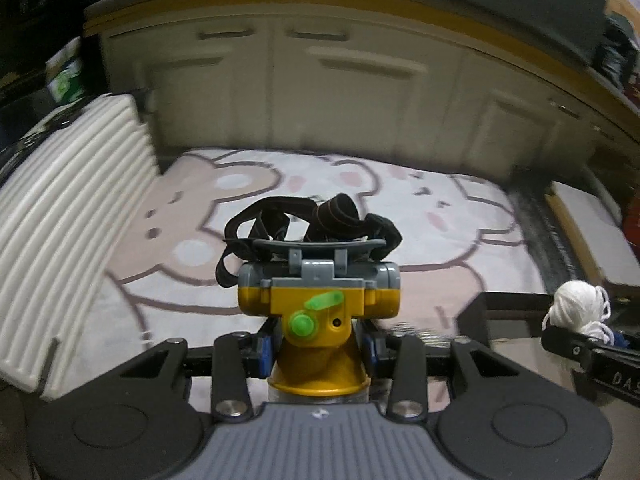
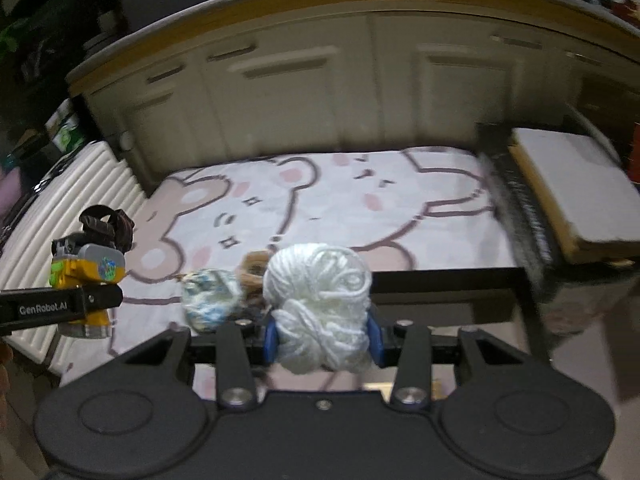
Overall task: Organize objects
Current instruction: 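Grasp and lift the headlamp with the left tool while the right tool lifts the yarn ball, then carry the headlamp and yarn ball over the open black box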
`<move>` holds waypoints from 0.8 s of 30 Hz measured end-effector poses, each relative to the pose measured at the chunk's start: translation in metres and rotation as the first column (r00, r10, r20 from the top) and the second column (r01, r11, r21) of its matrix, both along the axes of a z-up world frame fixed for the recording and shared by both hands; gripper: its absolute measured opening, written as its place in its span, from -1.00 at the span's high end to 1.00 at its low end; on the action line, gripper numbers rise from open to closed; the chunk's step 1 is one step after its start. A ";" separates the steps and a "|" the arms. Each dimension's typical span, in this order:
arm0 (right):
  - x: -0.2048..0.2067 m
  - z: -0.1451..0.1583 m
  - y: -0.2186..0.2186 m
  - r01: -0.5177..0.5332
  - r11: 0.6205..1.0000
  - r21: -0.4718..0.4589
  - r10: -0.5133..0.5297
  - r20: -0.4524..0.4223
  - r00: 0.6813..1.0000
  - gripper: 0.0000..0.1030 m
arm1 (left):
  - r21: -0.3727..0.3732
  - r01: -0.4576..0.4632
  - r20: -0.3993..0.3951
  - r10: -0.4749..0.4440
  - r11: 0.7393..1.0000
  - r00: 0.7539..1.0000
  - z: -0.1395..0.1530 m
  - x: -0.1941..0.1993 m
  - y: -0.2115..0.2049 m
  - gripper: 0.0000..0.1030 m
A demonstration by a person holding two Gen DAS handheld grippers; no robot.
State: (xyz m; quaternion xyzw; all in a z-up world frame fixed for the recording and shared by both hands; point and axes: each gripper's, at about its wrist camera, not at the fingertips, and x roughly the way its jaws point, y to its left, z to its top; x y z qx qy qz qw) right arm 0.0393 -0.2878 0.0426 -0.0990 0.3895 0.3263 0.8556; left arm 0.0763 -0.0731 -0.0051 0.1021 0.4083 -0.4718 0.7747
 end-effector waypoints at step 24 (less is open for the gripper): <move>0.058 -0.012 -0.104 0.165 0.986 -0.035 -0.166 -0.035 0.985 0.15 | 0.015 0.300 -0.205 -0.291 0.954 0.935 -0.022 -0.113 -0.120 0.19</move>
